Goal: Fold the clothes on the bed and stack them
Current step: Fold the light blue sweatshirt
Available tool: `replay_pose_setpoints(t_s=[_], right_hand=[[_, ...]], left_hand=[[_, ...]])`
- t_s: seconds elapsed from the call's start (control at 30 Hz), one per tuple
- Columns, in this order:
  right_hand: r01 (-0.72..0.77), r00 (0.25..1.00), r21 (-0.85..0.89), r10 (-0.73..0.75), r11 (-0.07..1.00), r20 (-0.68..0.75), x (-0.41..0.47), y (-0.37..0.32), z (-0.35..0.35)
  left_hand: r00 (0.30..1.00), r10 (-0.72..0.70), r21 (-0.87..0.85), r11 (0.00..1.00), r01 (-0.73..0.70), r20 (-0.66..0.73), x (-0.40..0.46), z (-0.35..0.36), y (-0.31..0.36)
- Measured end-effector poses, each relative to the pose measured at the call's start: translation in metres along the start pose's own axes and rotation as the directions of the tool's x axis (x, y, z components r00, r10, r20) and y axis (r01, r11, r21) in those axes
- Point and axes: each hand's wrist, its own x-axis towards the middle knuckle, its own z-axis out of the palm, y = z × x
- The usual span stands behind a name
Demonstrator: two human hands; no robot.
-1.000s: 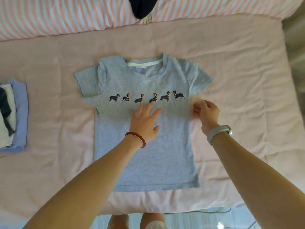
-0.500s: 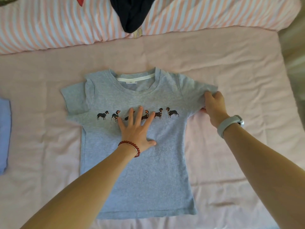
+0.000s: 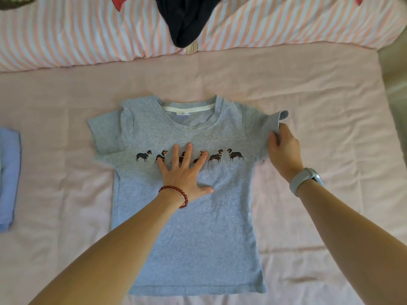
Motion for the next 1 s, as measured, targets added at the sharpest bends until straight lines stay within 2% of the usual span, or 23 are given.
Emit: replay_pose_setpoints(t_s=[0.1, 0.17, 0.27, 0.4, 0.43, 0.5, 0.57, 0.63, 0.7, 0.73, 0.8, 0.87, 0.9, 0.93, 1.0], right_hand=[[0.130, 0.983, -0.200, -0.153, 0.971, -0.104, -0.001, -0.008, 0.005], [0.207, 0.962, -0.274, -0.246, 0.939, -0.118, 0.000, -0.012, 0.007], [0.186, 0.975, -0.332, -0.215, 0.925, -0.052, 0.001, -0.021, 0.005], [0.289, 0.955, -0.469, -0.284, 0.834, 0.082, -0.009, -0.051, 0.013], [0.307, 0.951, -0.485, -0.282, 0.819, 0.126, -0.012, -0.060, 0.020], [0.349, 0.936, -0.487, -0.274, 0.801, 0.220, -0.018, -0.075, 0.041], [0.356, 0.914, -0.397, -0.228, 0.846, 0.335, -0.024, -0.085, 0.065], [0.307, 0.876, -0.358, -0.114, 0.882, 0.468, -0.032, -0.084, 0.087], [0.289, 0.840, -0.428, -0.012, 0.856, 0.543, -0.036, -0.079, 0.100], [0.292, 0.861, -0.464, -0.018, 0.836, 0.508, -0.038, -0.080, 0.101], [0.354, 0.925, -0.489, -0.221, 0.797, 0.308, -0.042, -0.083, 0.102], [0.426, 0.904, -0.506, -0.382, 0.750, 0.194, -0.043, -0.086, 0.103], [0.447, 0.893, -0.513, -0.398, 0.733, 0.209, -0.041, -0.087, 0.106], [0.448, 0.894, -0.514, -0.360, 0.732, 0.266, -0.040, -0.088, 0.110], [0.387, 0.906, -0.517, -0.209, 0.764, 0.368, -0.038, -0.086, 0.120]], left_hand=[[0.999, 0.019, -0.025, 1.000, -0.018, 0.044, 0.002, -0.005, -0.006], [0.998, 0.037, -0.041, 0.999, -0.035, 0.048, 0.003, -0.005, -0.010], [0.996, 0.061, -0.057, 0.997, -0.057, 0.065, 0.005, -0.002, -0.014], [0.995, 0.089, -0.147, 0.986, -0.080, 0.052, 0.004, -0.006, -0.015], [0.995, 0.096, -0.207, 0.974, -0.095, -0.006, 0.003, -0.007, -0.017], [0.968, 0.044, -0.444, 0.883, -0.154, -0.249, -0.004, -0.009, -0.027], [0.859, -0.181, -0.615, 0.767, -0.181, -0.479, -0.013, -0.011, -0.047], [0.722, -0.416, -0.672, 0.735, -0.091, -0.553, -0.019, -0.010, -0.074], [0.624, -0.633, -0.750, 0.652, 0.111, -0.458, -0.023, -0.015, -0.101], [0.582, -0.724, -0.793, 0.572, 0.209, -0.369, -0.022, -0.018, -0.116], [0.515, -0.838, -0.858, 0.390, 0.335, -0.180, -0.015, -0.022, -0.149], [0.534, -0.846, -0.925, 0.206, 0.319, -0.004, -0.006, -0.026, -0.174], [0.572, -0.818, -0.960, 0.112, 0.256, 0.057, -0.001, -0.027, -0.182], [0.607, -0.789, -0.978, 0.040, 0.203, 0.094, 0.002, -0.028, -0.186], [0.663, -0.739, -0.986, -0.010, 0.167, 0.119, 0.008, -0.035, -0.187]])
